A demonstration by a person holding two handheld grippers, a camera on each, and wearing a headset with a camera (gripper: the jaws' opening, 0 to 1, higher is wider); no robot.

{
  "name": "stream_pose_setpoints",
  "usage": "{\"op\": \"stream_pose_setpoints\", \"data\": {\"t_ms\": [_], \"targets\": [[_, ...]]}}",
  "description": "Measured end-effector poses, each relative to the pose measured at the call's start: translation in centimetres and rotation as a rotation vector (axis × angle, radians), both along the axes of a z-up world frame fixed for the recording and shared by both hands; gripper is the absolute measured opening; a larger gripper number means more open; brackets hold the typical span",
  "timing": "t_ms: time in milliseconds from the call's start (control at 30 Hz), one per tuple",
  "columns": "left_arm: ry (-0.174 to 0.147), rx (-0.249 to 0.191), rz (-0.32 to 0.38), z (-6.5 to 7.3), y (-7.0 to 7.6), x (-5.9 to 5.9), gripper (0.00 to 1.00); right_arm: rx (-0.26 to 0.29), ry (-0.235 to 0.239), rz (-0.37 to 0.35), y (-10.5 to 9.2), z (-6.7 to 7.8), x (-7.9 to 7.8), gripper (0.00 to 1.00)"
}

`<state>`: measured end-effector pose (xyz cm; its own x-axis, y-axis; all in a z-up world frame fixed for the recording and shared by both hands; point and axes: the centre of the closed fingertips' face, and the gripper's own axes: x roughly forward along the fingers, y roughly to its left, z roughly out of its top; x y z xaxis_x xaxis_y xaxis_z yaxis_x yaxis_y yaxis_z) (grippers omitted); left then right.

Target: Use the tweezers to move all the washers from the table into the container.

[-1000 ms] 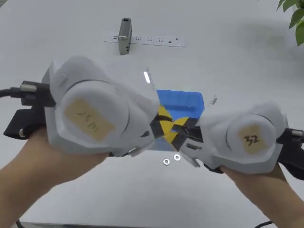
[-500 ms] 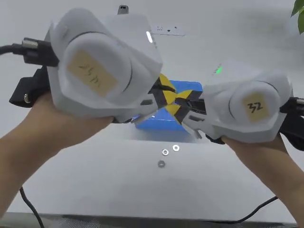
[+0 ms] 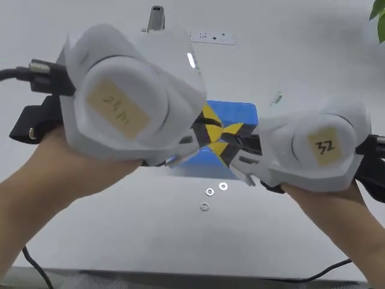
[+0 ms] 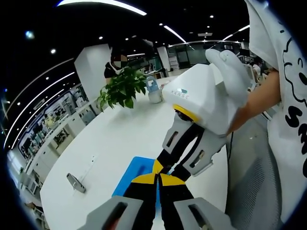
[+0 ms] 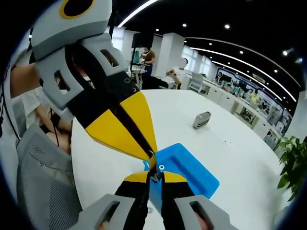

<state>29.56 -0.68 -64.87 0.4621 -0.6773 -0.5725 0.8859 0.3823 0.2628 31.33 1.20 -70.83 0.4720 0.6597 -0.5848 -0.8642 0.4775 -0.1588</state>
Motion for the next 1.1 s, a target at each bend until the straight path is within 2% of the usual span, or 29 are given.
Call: {"op": "stream_pose_setpoints", "data": {"t_ms": [333,433,600,900,1100], "targets": [[0.011,0.018,0.004,-0.4,0.5,-0.4,0.00,0.000,-0.007,0.009,0.1,-0.1,-0.4,0.06],[0.019,0.026,-0.001,-0.4,0.5,-0.7,0.00,0.012,0.024,0.014,0.3,-0.2,-0.8,0.06],[0.009,0.034,-0.007,-0.3,0.4,-0.9,0.00,0.018,0.024,0.005,0.1,0.0,-0.8,0.06],[0.013,0.027,-0.012,0.0,0.3,-1.3,0.00,0.051,0.030,-0.011,-0.4,0.4,-1.1,0.06],[0.028,0.049,-0.025,-0.9,0.2,-1.9,0.00,0.050,0.034,0.005,-0.2,-0.2,-1.7,0.09]]}}
